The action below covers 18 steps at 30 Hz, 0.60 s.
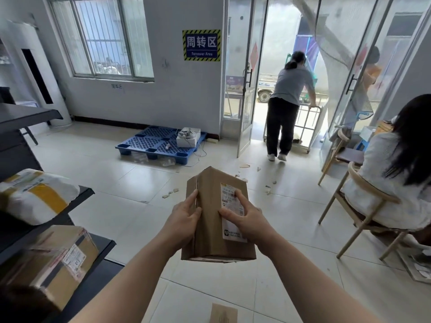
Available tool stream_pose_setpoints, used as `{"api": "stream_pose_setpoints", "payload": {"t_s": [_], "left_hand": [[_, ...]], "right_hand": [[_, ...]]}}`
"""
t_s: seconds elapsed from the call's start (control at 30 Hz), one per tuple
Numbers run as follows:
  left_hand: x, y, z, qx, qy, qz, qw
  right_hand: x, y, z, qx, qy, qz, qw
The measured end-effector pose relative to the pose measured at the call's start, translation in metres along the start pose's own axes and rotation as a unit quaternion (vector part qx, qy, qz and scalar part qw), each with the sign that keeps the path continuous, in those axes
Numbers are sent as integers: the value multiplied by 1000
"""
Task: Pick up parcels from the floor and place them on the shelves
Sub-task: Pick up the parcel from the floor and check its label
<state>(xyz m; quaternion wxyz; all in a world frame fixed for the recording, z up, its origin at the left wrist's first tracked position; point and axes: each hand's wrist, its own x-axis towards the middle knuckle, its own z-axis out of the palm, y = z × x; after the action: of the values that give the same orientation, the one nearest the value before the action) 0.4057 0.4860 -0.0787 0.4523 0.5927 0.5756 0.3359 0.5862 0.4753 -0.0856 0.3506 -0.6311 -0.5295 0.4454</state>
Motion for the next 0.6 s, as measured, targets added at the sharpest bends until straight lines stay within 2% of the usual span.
{"api": "stream_pose_setpoints", "payload": {"t_s": [0.13, 0.33, 0.6], "left_hand": [[-8, -1, -16, -25, 16, 4, 1000], [-19, -11, -48, -90, -17, -3, 996], [-33, -28, -84, -117, -30, 5, 993]], "right_hand": [[-2, -13, 13, -41, 11, -21, 999], [-8, -31, 38, -66, 32, -75, 995], [-22, -39, 71, -30, 72, -110, 991]]}}
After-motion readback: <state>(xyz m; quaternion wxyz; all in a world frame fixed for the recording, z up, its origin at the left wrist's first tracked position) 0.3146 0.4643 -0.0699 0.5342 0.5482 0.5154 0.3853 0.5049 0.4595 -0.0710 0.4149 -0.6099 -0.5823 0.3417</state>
